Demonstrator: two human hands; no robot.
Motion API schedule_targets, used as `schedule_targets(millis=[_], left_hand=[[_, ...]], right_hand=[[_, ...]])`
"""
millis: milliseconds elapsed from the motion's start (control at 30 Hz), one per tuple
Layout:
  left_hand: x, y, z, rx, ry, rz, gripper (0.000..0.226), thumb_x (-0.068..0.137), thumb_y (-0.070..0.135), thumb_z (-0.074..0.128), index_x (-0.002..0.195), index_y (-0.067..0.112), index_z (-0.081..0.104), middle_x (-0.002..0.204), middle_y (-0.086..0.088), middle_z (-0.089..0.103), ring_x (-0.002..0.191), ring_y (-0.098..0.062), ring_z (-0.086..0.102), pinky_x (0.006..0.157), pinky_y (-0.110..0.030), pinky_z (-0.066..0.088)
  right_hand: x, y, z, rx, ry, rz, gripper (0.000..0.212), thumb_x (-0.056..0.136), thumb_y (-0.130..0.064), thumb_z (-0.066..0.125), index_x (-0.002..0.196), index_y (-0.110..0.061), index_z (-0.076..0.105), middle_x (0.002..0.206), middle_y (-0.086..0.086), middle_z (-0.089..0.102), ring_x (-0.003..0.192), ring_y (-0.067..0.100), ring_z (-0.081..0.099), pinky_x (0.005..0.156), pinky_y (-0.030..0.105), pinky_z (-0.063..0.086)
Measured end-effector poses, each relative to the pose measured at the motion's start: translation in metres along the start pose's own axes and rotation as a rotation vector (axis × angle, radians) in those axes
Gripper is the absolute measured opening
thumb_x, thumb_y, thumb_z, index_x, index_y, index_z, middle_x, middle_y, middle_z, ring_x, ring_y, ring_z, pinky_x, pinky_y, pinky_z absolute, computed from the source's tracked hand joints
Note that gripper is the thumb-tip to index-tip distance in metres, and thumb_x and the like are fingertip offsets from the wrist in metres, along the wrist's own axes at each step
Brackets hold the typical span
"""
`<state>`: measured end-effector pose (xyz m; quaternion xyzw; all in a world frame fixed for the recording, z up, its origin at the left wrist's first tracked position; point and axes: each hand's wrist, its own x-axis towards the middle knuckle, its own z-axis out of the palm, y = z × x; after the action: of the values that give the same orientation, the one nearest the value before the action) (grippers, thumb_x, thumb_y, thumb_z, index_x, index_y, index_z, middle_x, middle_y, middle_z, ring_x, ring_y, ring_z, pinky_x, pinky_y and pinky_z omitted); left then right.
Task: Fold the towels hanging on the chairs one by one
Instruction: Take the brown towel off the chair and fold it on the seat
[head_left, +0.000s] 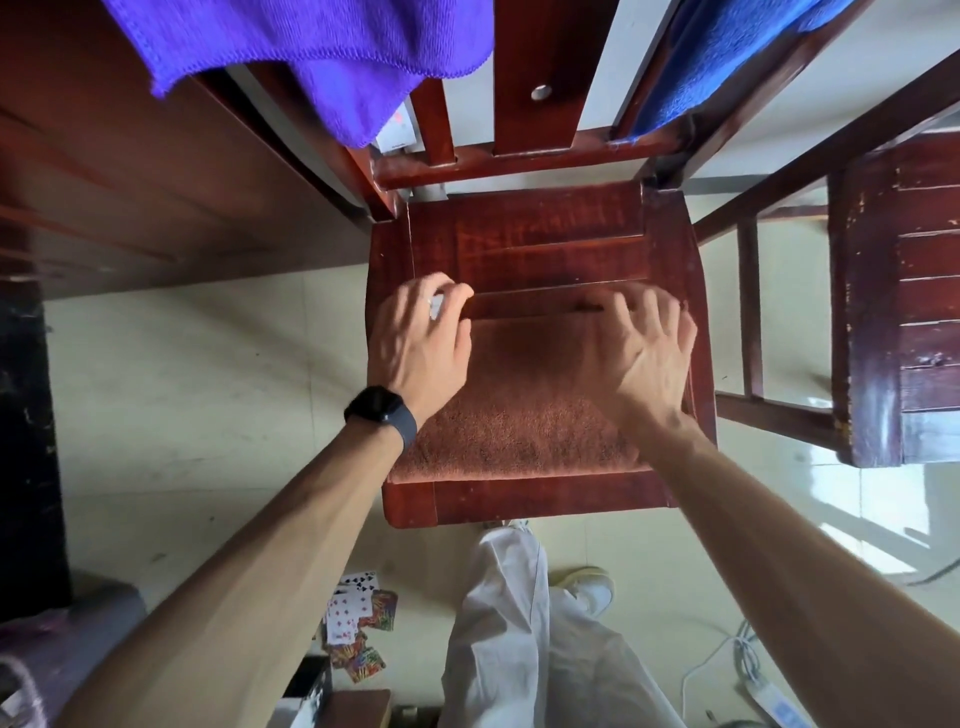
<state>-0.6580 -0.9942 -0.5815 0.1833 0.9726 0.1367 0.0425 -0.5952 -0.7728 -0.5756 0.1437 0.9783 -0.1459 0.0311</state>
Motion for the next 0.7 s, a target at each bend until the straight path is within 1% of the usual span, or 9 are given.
schedule_targets(millis=[67, 167, 233, 300, 400, 500, 567, 600, 700], left_hand=[[-0.025, 0.013, 0.008, 0.001, 0.044, 0.066, 0.042, 0.090, 0.029, 0.056, 0.130, 0.017, 0.058, 0.142, -0.009, 0.049, 0.127, -0.029, 0.046, 0.103, -0.046, 0.038], [-0.058, 0.028, 0.026, 0.058, -0.143, 0.038, 0.065, 0.092, 0.044, 0.052, 0.152, 0.023, 0.035, 0.162, -0.005, 0.023, 0.150, -0.028, 0.019, 0.117, -0.053, 0.018], [-0.066, 0.023, 0.039, 0.105, -0.217, -0.053, 0.070, 0.093, 0.055, 0.043, 0.155, 0.031, 0.022, 0.165, 0.000, 0.009, 0.152, -0.026, 0.005, 0.118, -0.058, 0.010], [-0.066, 0.013, 0.046, 0.137, -0.244, -0.088, 0.070, 0.093, 0.061, 0.037, 0.155, 0.038, 0.015, 0.166, 0.002, 0.001, 0.152, -0.028, -0.001, 0.118, -0.059, 0.007], [-0.066, 0.007, 0.049, 0.147, -0.230, -0.087, 0.071, 0.094, 0.062, 0.034, 0.156, 0.037, 0.010, 0.166, 0.000, -0.004, 0.152, -0.029, -0.004, 0.120, -0.058, 0.004], [-0.067, 0.007, 0.049, 0.103, -0.193, -0.157, 0.071, 0.094, 0.060, 0.034, 0.156, 0.032, 0.015, 0.166, -0.003, 0.000, 0.152, -0.028, -0.002, 0.120, -0.057, 0.005], [-0.067, 0.000, 0.044, 0.079, -0.193, -0.204, 0.067, 0.095, 0.058, 0.032, 0.155, 0.034, 0.018, 0.166, -0.003, 0.001, 0.152, -0.026, -0.002, 0.120, -0.058, 0.004], [-0.067, -0.006, 0.041, 0.091, -0.200, -0.196, 0.064, 0.095, 0.058, 0.032, 0.155, 0.038, 0.018, 0.166, -0.003, 0.000, 0.152, -0.025, -0.002, 0.119, -0.060, 0.004], [-0.064, -0.027, 0.030, 0.214, -0.222, -0.060, 0.062, 0.096, 0.059, 0.032, 0.154, 0.044, 0.015, 0.166, -0.004, 0.000, 0.152, -0.027, 0.002, 0.118, -0.061, 0.002]], right_hand=[[-0.028, -0.007, 0.006, 0.022, 0.040, -0.093, 0.032, 0.098, -0.030, 0.050, 0.126, -0.018, 0.059, 0.138, 0.005, 0.056, 0.136, 0.027, 0.044, 0.109, 0.051, 0.030], [-0.060, -0.014, 0.024, -0.014, -0.122, -0.111, 0.052, 0.099, -0.040, 0.045, 0.148, -0.023, 0.045, 0.160, 0.002, 0.036, 0.151, 0.022, 0.024, 0.118, 0.054, 0.020], [-0.063, -0.006, 0.035, -0.059, -0.215, -0.080, 0.060, 0.101, -0.050, 0.038, 0.157, -0.030, 0.028, 0.167, -0.001, 0.019, 0.154, 0.018, 0.011, 0.121, 0.058, 0.012], [-0.054, 0.014, 0.038, -0.105, -0.237, -0.078, 0.063, 0.101, -0.059, 0.032, 0.158, -0.037, 0.017, 0.168, -0.003, 0.009, 0.155, 0.016, 0.003, 0.120, 0.061, 0.005], [-0.035, 0.052, 0.031, -0.170, -0.241, -0.083, 0.065, 0.100, -0.064, 0.026, 0.158, -0.040, 0.014, 0.169, -0.003, 0.002, 0.155, 0.019, -0.001, 0.119, 0.065, 0.004], [-0.030, 0.073, 0.027, -0.179, -0.239, -0.108, 0.064, 0.100, -0.064, 0.024, 0.158, -0.039, 0.015, 0.169, -0.003, 0.001, 0.155, 0.020, 0.000, 0.119, 0.065, 0.007], [-0.030, 0.073, 0.027, -0.171, -0.231, -0.091, 0.065, 0.100, -0.065, 0.023, 0.158, -0.039, 0.014, 0.169, -0.003, 0.001, 0.155, 0.019, -0.001, 0.120, 0.064, 0.005], [-0.031, 0.072, 0.027, -0.166, -0.225, -0.082, 0.065, 0.100, -0.065, 0.023, 0.158, -0.039, 0.013, 0.169, -0.003, 0.001, 0.155, 0.019, -0.001, 0.120, 0.065, 0.005], [-0.038, 0.069, 0.024, -0.162, -0.213, -0.029, 0.067, 0.099, -0.067, 0.024, 0.158, -0.040, 0.013, 0.169, -0.005, 0.004, 0.155, 0.018, 0.000, 0.119, 0.065, 0.005]])
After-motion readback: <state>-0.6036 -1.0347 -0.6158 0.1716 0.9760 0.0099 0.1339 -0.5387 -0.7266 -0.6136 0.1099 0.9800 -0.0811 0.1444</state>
